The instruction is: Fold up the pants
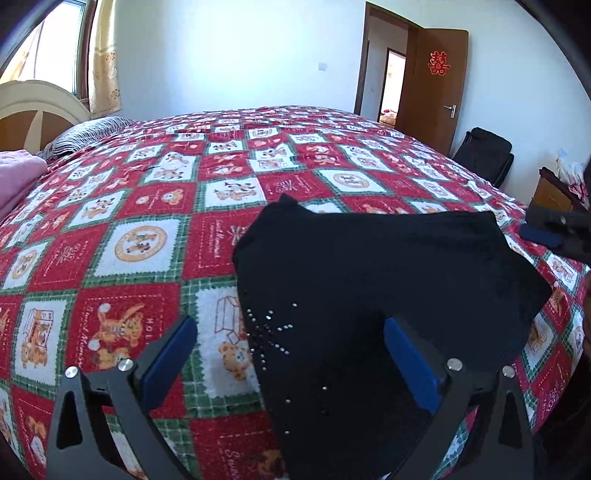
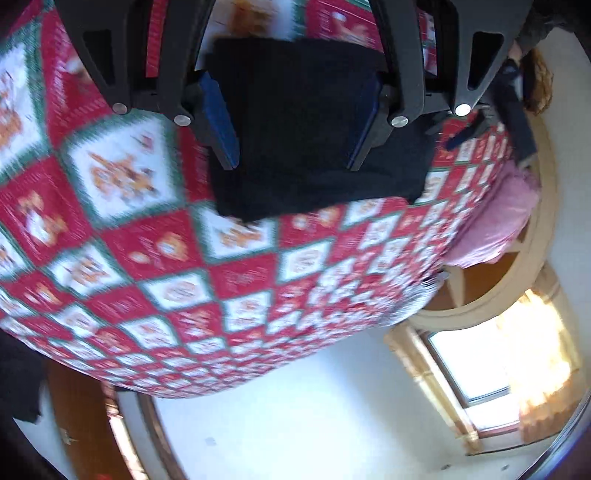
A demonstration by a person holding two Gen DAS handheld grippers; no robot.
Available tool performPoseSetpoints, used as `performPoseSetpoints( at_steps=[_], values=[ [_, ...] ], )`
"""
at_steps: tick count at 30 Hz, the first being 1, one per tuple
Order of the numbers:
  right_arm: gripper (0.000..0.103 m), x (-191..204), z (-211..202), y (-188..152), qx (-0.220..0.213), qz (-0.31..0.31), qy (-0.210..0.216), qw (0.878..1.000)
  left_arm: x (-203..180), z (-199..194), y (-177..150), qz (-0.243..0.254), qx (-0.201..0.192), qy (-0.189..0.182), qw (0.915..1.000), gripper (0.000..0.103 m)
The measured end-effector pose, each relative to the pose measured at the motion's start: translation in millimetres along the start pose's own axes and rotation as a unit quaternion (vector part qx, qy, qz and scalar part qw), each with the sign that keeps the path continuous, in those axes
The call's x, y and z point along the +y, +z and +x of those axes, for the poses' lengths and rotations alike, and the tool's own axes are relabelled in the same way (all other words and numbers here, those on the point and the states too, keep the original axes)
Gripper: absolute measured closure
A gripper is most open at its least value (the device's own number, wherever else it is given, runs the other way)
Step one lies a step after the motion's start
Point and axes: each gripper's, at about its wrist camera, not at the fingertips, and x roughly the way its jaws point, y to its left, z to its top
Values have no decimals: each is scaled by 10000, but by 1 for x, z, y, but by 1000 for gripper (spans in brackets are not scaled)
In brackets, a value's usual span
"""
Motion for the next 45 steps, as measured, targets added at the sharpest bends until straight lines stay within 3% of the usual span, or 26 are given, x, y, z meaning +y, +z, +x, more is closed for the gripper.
performPoseSetpoints(
  at_steps=[3, 7, 8, 12, 17, 27, 33, 38, 45],
  values=[
    [42, 17, 29, 7, 295, -203, 212, 9991, -5, -3, 1, 143, -25, 56, 9999, 0],
    [42, 6, 62, 6, 454, -148, -271, 9985, -6, -12, 4, 154, -146, -13, 9998, 0],
    [42, 1, 64, 5, 457, -68, -172, 9988, -5, -12, 5, 135, -163, -21, 9998, 0],
    [44, 0, 59, 2, 499, -343, -193, 9980, -4, -9, 6, 34, -113, -84, 9999, 0],
    [44, 2, 53, -6, 408, -579, -385, 9967, -13, -4, 3, 289, -23, -39, 9996, 0],
    [44, -28, 18, -12, 59, 82, -133, 9999, -5, 6, 3, 17, 69, -284, 9996, 0],
    [43, -27, 11, -10, -15, 36, -526, 9986, -5, 7, 6, 76, 64, -280, 9996, 0],
    [43, -52, 17, -13, 304, 435, -639, 9965, 11, 17, 5, -325, 248, -654, 9970, 0],
    [43, -66, 25, -18, 491, 700, -592, 9946, 11, 26, 13, -376, 337, -749, 9959, 0]
  ],
)
